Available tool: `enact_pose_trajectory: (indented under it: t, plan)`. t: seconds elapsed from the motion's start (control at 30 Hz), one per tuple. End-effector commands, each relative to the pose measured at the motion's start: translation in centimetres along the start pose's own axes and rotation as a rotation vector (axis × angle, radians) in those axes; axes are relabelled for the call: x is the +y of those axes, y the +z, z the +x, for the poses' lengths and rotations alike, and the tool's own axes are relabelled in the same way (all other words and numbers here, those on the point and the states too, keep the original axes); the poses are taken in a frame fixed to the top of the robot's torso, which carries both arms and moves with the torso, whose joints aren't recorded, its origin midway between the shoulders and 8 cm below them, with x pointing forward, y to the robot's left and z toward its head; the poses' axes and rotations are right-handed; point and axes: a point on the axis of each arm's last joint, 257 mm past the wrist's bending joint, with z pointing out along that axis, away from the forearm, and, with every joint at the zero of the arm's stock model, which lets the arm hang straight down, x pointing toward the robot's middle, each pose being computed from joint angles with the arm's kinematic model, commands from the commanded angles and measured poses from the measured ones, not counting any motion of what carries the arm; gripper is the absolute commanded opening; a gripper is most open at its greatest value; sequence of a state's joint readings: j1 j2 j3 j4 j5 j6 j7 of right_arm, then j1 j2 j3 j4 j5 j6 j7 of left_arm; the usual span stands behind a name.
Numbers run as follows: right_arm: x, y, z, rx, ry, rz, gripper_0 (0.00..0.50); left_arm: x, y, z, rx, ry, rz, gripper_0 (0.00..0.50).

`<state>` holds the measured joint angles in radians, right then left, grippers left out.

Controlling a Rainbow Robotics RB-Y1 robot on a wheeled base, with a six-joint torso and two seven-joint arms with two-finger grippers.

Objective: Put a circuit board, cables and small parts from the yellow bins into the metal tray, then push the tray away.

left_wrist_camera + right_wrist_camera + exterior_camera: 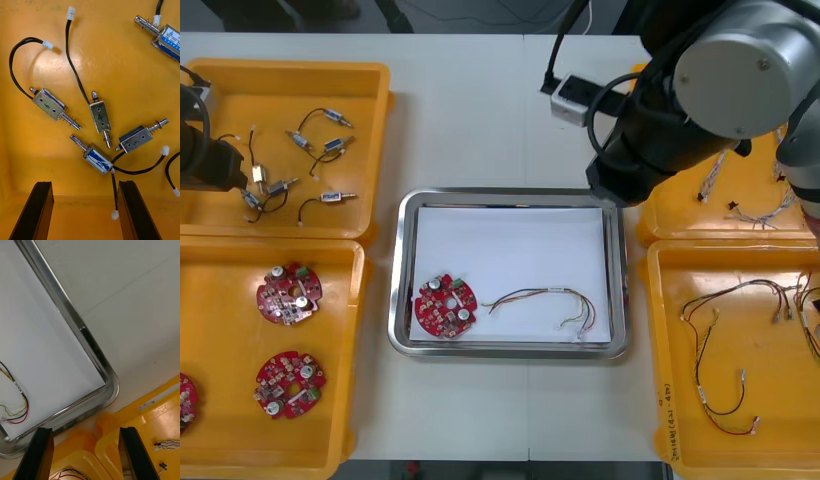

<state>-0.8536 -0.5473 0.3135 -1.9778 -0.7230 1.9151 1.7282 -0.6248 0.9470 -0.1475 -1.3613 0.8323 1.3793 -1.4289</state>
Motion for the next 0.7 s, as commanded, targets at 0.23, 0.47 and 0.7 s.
enact_pose_trajectory:
  t: [0.23, 0.47, 0.7]
  plan:
    - [-10.2, -4.3, 0.8, -0.084, 0.323, 0.143, 0.500, -1.0, 2.4, -0.5, -0.038, 0.097, 0.013, 0.500]
    - [-15.6, -4.8, 4.7, -0.034, 0.507, 0.180, 0.500, -1.4, 3.6, -0.2, -0.040, 0.083, 0.020, 0.500]
    - [-19.2, -4.7, 9.0, 0.019, 0.683, 0.222, 0.500, -1.7, 5.1, 0.5, -0.040, 0.115, 0.002, 0.500]
